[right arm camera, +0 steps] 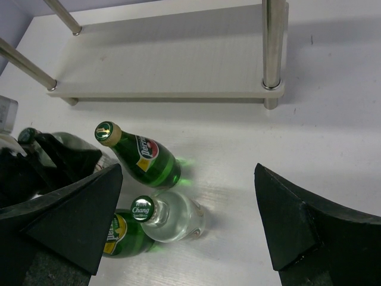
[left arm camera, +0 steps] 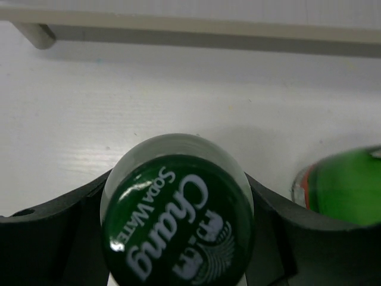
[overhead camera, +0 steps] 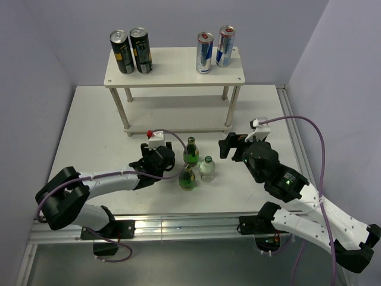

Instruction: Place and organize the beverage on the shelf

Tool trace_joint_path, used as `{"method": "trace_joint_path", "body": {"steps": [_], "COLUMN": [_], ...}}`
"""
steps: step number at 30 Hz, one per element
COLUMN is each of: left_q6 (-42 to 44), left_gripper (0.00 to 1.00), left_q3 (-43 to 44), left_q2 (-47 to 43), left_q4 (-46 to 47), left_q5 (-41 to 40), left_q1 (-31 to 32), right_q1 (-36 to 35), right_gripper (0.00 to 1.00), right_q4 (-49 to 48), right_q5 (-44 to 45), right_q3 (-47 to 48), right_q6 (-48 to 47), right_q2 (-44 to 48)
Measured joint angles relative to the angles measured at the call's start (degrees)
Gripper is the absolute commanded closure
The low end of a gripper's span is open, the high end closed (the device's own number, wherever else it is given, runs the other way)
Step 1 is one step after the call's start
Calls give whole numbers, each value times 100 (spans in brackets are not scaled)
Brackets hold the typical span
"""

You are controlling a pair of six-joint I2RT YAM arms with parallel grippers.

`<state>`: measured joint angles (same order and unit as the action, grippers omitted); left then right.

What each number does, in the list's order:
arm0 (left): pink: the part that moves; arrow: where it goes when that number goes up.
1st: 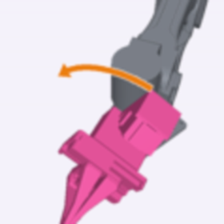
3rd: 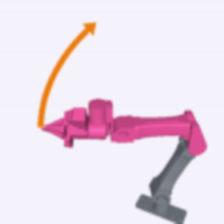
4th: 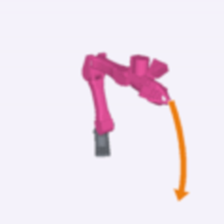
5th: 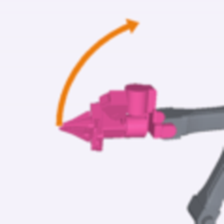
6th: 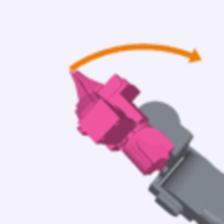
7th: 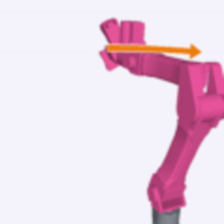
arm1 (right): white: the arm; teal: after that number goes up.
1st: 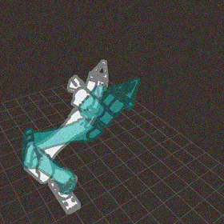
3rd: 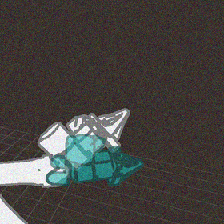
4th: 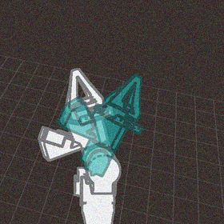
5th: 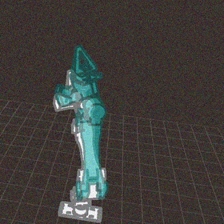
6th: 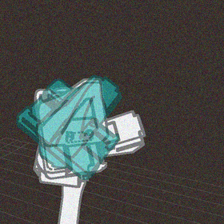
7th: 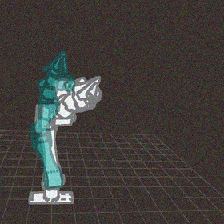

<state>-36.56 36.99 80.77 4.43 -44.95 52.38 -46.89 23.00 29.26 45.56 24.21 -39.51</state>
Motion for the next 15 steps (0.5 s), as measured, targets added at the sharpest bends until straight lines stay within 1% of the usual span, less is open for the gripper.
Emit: {"method": "trace_joint_path", "body": {"steps": [6,15], "left_q6": [468,1027], "left_gripper": [100,100], "left_q3": [203,815], "left_q2": [-258,-197], "left_q4": [20,321], "left_q5": [138,546], "left_q1": [-743,-1729], "right_q1": [0,0], "right_gripper": [2,2], "right_q4": [-33,-76], "right_q5": [-20,-42], "right_q3": [-15,-15], "right_q6": [0,0], "right_q2": [0,0]}}
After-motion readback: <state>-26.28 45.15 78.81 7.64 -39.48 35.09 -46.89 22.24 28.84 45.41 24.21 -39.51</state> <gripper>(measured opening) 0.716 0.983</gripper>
